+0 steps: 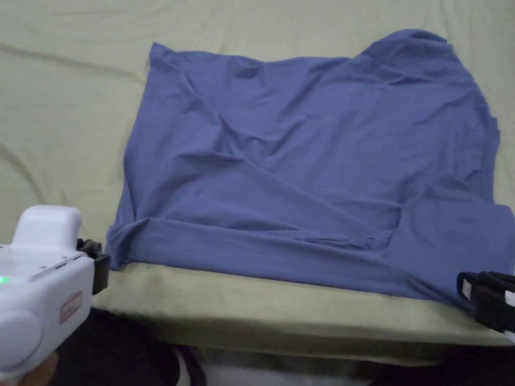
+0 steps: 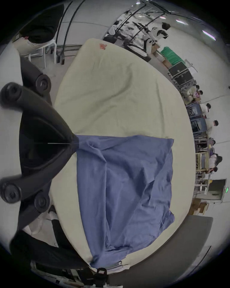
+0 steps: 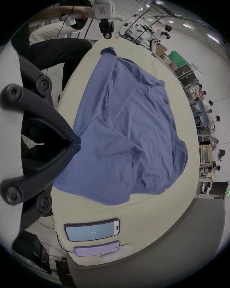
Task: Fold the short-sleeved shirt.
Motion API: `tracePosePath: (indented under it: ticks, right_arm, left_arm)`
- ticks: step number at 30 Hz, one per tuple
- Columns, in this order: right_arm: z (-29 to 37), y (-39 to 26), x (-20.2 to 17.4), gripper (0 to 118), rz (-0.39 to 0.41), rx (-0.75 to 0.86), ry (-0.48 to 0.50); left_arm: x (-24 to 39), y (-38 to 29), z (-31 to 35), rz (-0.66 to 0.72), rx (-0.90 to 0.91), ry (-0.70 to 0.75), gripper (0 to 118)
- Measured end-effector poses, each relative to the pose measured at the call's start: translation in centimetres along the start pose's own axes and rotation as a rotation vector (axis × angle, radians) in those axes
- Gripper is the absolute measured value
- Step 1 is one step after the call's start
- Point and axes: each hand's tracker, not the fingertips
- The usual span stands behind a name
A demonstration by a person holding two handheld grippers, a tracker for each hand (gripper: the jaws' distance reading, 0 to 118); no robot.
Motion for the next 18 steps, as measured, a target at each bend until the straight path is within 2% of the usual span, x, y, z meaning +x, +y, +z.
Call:
tracePosePath:
  ticks: [1, 2, 5, 10, 11, 12, 13, 17, 18]
  right_arm:
    - [-0.2, 0.0, -0.4, 2, -0.003, 0.008, 0.007]
    - [-0.1, 0.3, -0.5, 2, -0.004, 0.015, 0.012]
    - [-0.3, 0.8, -1.1, 2, -0.002, 0.025, 0.027]
    - [-1.1, 1.1, -2.3, 2, 0.023, 0.012, 0.037]
    - [-1.3, 1.2, -2.5, 2, 0.026, 0.003, 0.034]
    - [-1.4, 1.3, -2.6, 2, 0.031, -0.007, 0.031]
    - [-2.0, 1.1, -2.8, 2, 0.038, -0.013, 0.023]
    - [-3.0, 1.2, -2.9, 4, 0.054, -0.04, -0.012]
    - [-3.0, 1.3, -2.6, 24, 0.035, -0.044, -0.012]
  left_arm:
    - [-0.2, 0.4, -0.8, 0.005, -0.01, -0.013, 55]
    - [-0.7, 0.6, -2.0, 0.032, -0.04, -0.063, 86]
    - [-1.7, 0.8, -5.6, 0.086, -0.077, -0.172, 89]
    - [-0.8, 1.8, -9.9, 0.036, -0.141, -0.14, 89]
    - [-0.7, 1.8, -10.3, 0.037, -0.165, -0.152, 87]
    - [-0.5, 1.7, -10.4, 0.027, -0.156, -0.177, 67]
    - [-0.2, 1.8, -10.3, 0.012, -0.143, -0.197, 6]
    - [1.4, 2.1, -9.4, -0.055, -0.13, -0.121, 4]
    - [1.4, 2.2, -9.3, -0.052, -0.134, -0.131, 4]
